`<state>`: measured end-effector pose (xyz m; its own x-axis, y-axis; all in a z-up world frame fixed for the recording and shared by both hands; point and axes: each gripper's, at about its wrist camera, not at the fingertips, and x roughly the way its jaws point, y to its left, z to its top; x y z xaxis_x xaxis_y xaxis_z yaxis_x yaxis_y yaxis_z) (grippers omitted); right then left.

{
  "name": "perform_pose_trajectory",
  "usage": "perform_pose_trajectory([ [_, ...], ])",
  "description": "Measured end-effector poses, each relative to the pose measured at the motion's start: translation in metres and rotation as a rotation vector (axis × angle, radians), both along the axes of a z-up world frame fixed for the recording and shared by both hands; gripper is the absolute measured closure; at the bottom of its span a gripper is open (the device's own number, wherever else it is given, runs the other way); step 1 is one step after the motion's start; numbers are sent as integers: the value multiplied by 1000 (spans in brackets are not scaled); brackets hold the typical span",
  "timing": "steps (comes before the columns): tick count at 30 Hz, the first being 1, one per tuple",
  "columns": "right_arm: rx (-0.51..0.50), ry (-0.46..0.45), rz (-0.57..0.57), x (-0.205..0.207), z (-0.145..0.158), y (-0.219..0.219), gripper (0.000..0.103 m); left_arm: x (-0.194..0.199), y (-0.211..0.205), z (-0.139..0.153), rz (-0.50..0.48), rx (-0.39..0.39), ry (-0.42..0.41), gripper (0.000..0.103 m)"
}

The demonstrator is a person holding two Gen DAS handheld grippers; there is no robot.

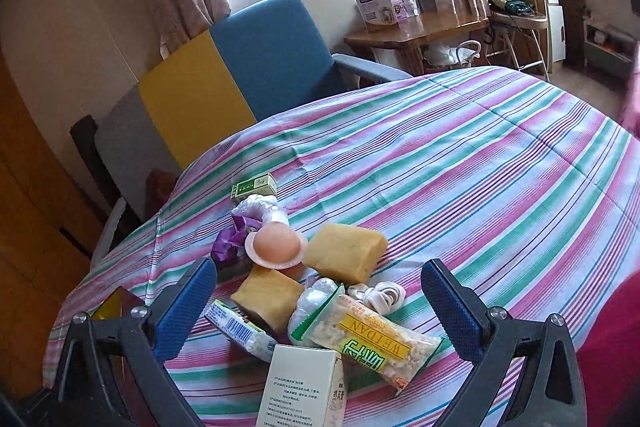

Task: Organize objects
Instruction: 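Move both tools from the gold tray toward the pile of items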

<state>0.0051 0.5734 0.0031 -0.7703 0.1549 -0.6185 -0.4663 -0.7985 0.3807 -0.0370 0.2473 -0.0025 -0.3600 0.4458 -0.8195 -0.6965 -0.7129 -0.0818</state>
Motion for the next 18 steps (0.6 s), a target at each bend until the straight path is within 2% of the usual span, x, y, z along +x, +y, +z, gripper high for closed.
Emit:
perform_pose_trajectory([
  [1, -14, 0, 7, -1, -1, 0, 0, -2, 18, -3, -48, -16, 2, 29],
  [7, -47, 10, 25, -1, -4, 3, 0, -13, 92, -24, -188, -91, 11, 28],
  [9, -68, 9, 29, -1, -6, 5, 0, -17, 109, -29, -220, -95, 22, 23],
  [18, -121, 3, 38, -3, -12, 12, 0, -35, 155, -60, -271, -155, -11, 21],
])
